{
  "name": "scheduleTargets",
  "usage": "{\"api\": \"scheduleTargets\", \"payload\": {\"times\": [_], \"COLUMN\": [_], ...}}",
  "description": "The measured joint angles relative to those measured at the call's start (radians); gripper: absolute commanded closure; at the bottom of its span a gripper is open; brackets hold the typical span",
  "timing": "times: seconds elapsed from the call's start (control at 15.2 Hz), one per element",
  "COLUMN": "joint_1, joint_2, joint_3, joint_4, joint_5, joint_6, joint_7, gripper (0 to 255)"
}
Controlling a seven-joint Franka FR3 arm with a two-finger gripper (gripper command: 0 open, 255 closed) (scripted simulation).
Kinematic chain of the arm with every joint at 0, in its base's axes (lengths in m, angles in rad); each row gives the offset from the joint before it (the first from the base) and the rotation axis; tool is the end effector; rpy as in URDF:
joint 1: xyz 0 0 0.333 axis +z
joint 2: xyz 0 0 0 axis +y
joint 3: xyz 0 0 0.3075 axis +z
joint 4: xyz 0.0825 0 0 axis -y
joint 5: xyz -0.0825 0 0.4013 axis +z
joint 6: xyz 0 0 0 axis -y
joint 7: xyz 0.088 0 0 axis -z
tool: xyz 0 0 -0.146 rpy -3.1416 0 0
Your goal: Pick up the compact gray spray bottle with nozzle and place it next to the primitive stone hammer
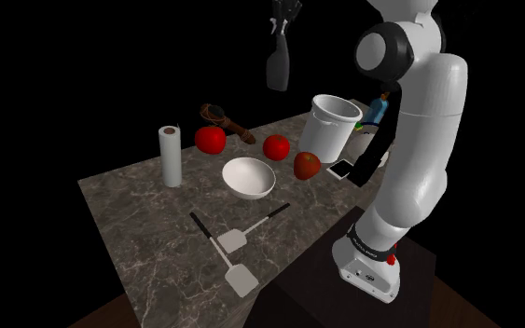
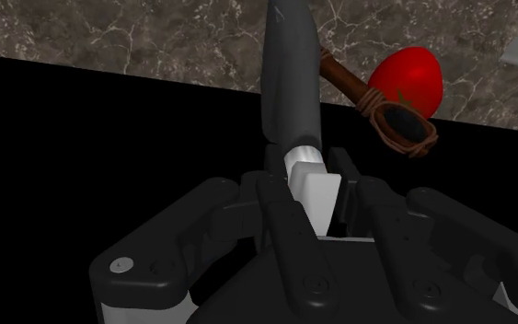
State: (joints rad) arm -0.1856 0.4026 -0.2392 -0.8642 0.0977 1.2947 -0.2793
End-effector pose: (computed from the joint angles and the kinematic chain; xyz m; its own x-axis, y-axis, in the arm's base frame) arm 0.6086 -0.2128 0.6435 0.9947 -0.0965 0.0354 -0.0969 -0.9952 0.0102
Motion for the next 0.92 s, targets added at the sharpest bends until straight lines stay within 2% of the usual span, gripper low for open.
{"api": "scheduleTargets", "payload": {"times": [0.92], "joint_1": [0.045], "joint_2": [-0.131], "joint_3": [0.002], "joint_4": [-0.39], "joint_5": [-0.035], "joint_6": [0.262], "joint_7": [0.01], "gripper": [255]}}
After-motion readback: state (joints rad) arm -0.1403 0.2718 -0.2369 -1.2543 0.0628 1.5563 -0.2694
